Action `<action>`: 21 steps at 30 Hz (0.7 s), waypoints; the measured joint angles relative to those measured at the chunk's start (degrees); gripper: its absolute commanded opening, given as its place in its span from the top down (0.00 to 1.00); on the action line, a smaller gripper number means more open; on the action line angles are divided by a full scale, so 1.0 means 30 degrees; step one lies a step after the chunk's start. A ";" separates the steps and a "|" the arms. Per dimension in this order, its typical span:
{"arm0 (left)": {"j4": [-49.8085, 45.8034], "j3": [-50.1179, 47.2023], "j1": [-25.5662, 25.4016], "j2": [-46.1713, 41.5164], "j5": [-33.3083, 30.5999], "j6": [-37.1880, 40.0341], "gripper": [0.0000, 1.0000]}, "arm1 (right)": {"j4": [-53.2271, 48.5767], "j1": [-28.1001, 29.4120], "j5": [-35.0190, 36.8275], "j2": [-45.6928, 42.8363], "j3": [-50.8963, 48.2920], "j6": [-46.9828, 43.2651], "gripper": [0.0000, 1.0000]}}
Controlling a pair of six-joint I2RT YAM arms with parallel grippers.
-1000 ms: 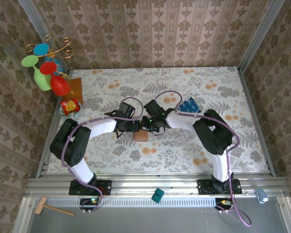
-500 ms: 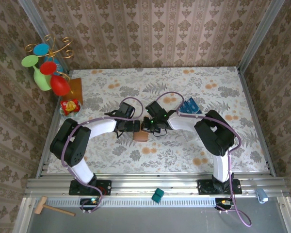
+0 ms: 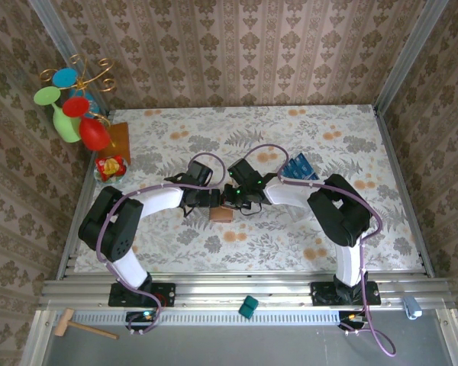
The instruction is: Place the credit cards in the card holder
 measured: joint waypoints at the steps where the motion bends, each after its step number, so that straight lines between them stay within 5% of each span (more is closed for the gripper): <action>1: 0.0007 0.0000 -0.0029 0.0000 -0.0029 -0.0007 0.00 | 0.0000 0.0000 0.0000 0.0000 0.0000 0.0000 1.00; 21: 0.0015 0.0000 -0.0036 0.0000 -0.0073 -0.0022 0.00 | -0.0568 0.0000 -0.0066 0.0000 0.0517 -0.0087 1.00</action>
